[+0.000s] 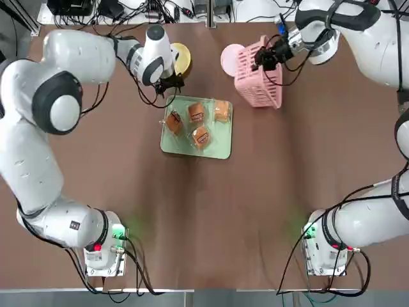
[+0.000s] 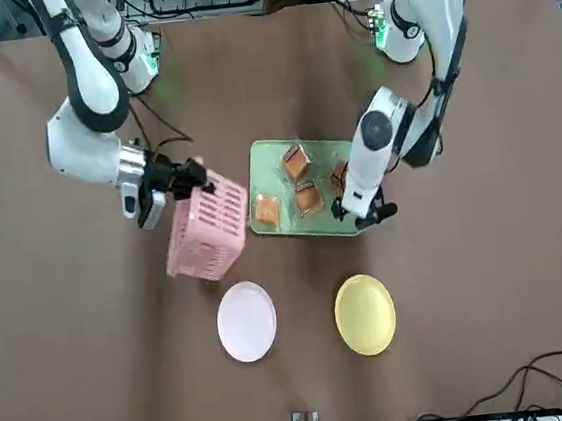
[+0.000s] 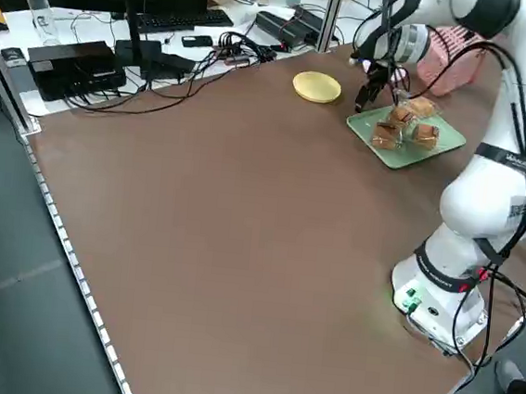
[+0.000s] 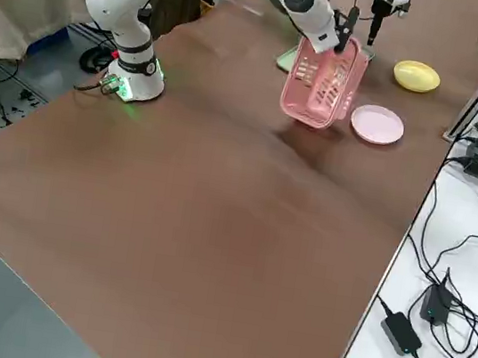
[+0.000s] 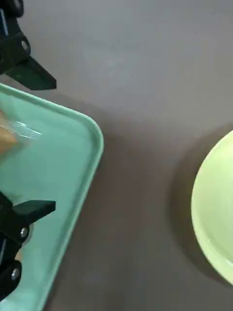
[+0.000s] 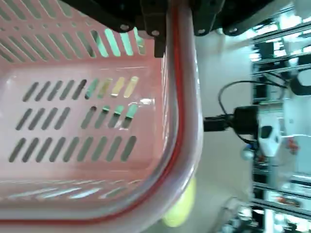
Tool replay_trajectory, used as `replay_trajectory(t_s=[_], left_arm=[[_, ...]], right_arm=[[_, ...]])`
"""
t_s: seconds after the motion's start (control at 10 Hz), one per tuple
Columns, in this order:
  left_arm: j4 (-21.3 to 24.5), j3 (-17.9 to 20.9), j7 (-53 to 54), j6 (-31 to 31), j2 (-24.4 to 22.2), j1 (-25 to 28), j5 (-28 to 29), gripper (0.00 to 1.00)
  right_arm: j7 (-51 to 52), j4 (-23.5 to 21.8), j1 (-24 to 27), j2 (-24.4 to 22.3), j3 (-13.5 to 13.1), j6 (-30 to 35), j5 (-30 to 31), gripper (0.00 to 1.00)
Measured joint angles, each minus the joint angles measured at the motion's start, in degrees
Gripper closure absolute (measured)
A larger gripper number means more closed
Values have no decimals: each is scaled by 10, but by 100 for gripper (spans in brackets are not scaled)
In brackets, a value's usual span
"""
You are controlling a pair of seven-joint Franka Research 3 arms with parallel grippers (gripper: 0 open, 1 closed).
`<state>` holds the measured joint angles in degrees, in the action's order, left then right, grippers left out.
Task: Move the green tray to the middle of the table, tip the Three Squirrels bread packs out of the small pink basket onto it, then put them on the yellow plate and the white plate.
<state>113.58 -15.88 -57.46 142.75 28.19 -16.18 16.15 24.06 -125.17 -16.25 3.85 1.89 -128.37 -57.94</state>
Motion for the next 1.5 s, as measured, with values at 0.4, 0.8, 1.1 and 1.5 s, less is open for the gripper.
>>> replay_trajectory(t_s=[0.4,0.8,1.1,1.5], left_arm=[[8,-1,-16,-14,20,-28,17,0],[67,-2,-18,-15,4,-58,18,0],[80,-2,-18,-55,-13,-60,18,0],[58,0,20,-132,-97,-19,19,0]], right_arm=[[-229,-3,2,-37,-8,45,270,93],[-272,-39,13,-37,-40,74,399,93],[-272,-75,18,-36,-64,74,454,93],[-281,-121,18,-34,-93,12,490,93]])
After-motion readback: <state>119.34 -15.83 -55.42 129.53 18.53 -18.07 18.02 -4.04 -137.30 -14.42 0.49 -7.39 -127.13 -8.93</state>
